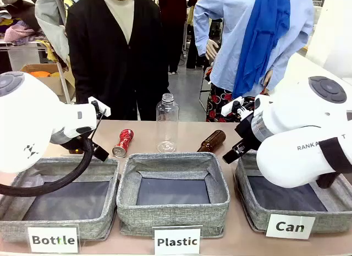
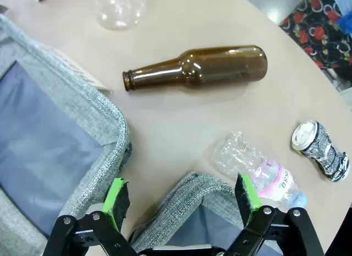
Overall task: Sort the can waste into the basket.
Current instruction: Pick up the can waste from the table and place it in the right Fabric basket.
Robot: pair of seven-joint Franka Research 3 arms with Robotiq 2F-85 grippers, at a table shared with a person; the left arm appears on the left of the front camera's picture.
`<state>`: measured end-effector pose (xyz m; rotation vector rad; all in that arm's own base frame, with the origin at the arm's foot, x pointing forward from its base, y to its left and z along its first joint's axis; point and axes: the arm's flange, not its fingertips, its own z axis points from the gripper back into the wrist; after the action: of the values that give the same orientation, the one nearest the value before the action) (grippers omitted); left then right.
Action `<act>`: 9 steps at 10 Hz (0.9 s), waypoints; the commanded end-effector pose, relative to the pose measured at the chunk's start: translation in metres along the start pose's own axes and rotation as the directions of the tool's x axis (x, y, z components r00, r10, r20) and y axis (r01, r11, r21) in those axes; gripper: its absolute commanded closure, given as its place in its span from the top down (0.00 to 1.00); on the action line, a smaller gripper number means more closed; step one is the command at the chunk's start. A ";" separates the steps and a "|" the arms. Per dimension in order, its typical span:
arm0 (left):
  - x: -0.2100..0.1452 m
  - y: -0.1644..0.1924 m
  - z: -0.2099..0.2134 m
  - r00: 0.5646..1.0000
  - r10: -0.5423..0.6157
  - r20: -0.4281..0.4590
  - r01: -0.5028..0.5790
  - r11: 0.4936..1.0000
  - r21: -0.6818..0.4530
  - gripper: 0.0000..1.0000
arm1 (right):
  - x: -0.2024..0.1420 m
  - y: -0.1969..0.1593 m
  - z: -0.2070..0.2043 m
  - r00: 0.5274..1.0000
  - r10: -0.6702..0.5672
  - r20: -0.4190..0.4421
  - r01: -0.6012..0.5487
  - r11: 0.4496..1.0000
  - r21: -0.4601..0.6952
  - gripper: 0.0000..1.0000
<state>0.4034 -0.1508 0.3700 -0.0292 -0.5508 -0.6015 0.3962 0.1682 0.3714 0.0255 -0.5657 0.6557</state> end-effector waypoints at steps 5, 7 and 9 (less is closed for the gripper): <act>0.000 0.000 0.000 1.000 0.000 0.000 0.000 1.000 0.000 1.00 | 0.000 0.000 0.000 1.000 0.000 0.000 0.000 1.000 0.000 1.00; 0.000 0.000 0.000 1.000 0.000 0.000 0.000 1.000 0.000 1.00 | 0.000 0.000 0.000 1.000 0.000 0.000 0.000 1.000 0.000 1.00; 0.000 0.000 0.000 1.000 0.000 0.000 0.000 1.000 0.000 1.00 | 0.000 0.000 0.000 1.000 0.000 0.000 0.000 1.000 0.000 1.00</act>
<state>0.4034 -0.1508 0.3700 -0.0292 -0.5508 -0.6015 0.3961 0.1683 0.3714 0.0250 -0.5657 0.6565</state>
